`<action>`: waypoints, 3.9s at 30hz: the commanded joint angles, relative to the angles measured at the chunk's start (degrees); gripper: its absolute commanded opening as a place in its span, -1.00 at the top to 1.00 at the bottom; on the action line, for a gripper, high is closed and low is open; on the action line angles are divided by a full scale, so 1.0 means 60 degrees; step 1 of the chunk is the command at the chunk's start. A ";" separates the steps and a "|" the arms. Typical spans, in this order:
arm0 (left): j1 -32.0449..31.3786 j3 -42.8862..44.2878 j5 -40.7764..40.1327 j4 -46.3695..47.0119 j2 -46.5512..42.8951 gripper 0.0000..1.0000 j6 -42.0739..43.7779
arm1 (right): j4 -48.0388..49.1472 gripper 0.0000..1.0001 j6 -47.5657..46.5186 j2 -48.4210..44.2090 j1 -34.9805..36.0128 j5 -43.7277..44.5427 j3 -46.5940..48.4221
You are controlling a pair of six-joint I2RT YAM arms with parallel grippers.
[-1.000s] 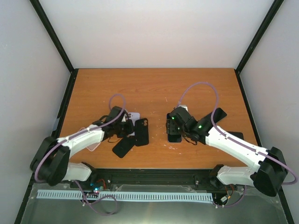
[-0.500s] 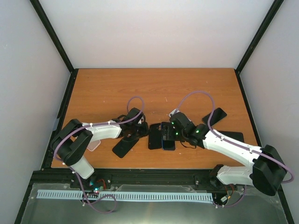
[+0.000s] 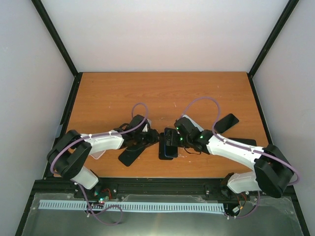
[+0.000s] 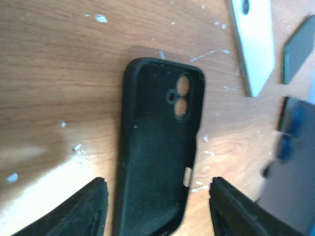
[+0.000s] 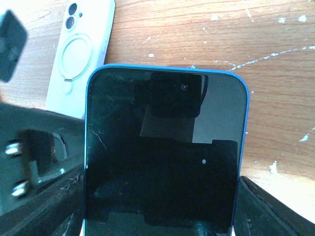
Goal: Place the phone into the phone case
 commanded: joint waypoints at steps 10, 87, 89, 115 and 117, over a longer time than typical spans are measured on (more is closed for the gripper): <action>0.0695 -0.1212 -0.1165 -0.0333 -0.3032 -0.99 -0.0344 | 0.1855 -0.05 0.0858 0.1531 -0.0045 -0.0385 0.0399; -0.0179 -0.0367 0.0045 0.1185 0.0279 0.56 0.0312 | 0.2646 0.18 0.0303 0.1794 -0.0624 -0.0923 -0.1452; -0.0199 -0.0386 0.0043 0.1170 0.0281 0.57 0.0295 | 0.2735 0.18 0.0323 0.1818 -0.0623 -0.0975 -0.1496; -0.0478 -0.0307 0.0764 0.1803 0.0914 0.80 -0.0011 | 0.5088 0.24 0.0906 0.1746 -0.0623 -0.2207 -0.2251; -0.0519 -0.0314 0.0745 0.1757 0.0959 0.78 -0.0026 | 0.5296 0.25 0.0992 0.1643 -0.0624 -0.2277 -0.2341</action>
